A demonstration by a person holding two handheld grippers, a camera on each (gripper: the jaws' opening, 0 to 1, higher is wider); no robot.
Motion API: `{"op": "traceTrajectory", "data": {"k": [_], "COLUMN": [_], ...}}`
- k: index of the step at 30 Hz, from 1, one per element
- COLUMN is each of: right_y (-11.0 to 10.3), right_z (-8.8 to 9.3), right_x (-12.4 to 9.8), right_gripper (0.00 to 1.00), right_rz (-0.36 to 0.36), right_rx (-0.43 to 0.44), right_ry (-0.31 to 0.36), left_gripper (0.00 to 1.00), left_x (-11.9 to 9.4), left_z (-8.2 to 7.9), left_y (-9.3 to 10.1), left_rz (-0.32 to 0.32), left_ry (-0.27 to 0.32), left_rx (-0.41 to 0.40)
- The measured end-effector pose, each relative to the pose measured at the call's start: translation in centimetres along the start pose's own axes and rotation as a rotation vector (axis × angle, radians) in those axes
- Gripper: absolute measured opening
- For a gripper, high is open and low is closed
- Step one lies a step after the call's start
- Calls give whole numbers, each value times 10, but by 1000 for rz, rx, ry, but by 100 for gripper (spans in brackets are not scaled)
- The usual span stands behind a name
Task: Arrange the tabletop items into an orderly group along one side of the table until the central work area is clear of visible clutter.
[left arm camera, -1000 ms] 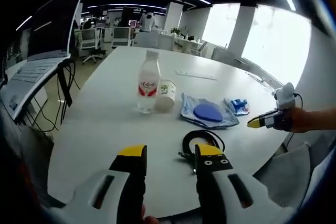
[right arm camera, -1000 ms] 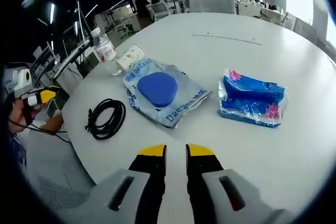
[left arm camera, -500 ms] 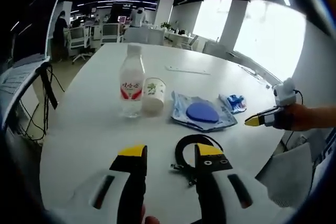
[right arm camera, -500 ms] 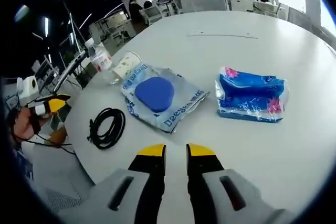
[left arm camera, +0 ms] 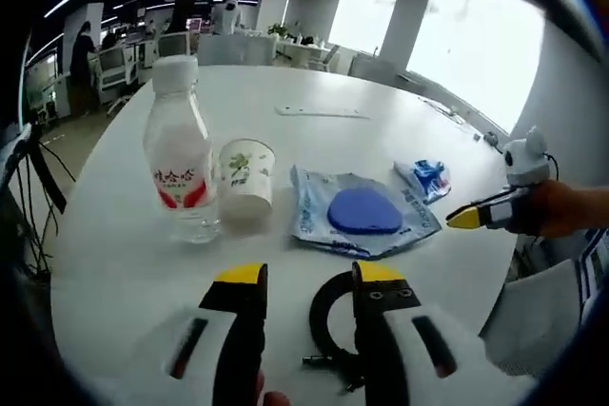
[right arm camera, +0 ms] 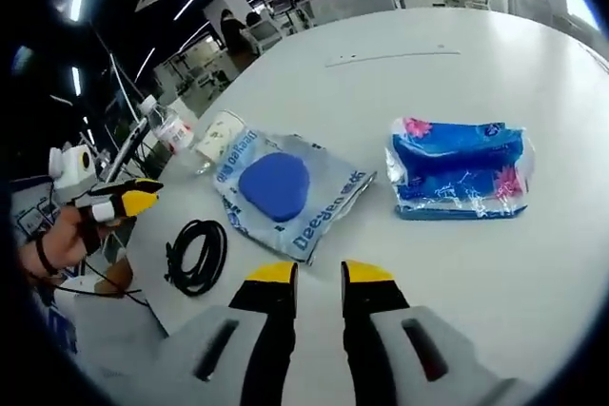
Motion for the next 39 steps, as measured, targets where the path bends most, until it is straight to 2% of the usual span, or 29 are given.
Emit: {"op": "traceTrajectory", "data": {"k": [7,11,20,23,25,28,30,34,39], "right_y": [-1,-1,-4,-5,-6,-5,-3,-1,5], "right_z": [2,0,3,2,1,1,-2,-10,-24], "right_x": [10,17,26,29,30,31,30,32,37], "right_gripper": [16,17,12,7,6,4,3,2,1], "right_rz": [-27,-55,-82,-92,-87,-89,-72,-65,-49], "right_rx": [44,128,149,156,150,157,158,137,116], "right_ry": [-1,27,8,18,13,11,21,25,34], "left_gripper": [34,34,32,25,18,10,1,0,0], "left_x": [33,46,69,73,76,76,74,75,75], "left_z": [-8,-7,-10,-9,-6,-5,-5,-4,-2], "left_y": [-5,-8,-5,-3,-5,-4,-7,-3,-4], "left_rz": [-2,-7,-1,2,-19,-29,-57,-45,-48], "left_ry": [-18,-32,-65,-88,-120,-123,-127,-134,-131], "left_rx": [-17,-49,-39,-16,18,2,51,65,37]}}
Point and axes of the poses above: the point that each gripper's makers call its tool centre point, and the gripper's own axes: x roughly forward along the fingers, y roughly to its right, z roughly out of its underside, the point moved 7 cm from there along -x, roughly backward along the fingers, and after that the axes turned 4 degrees about -x, right-handed, at the moved point
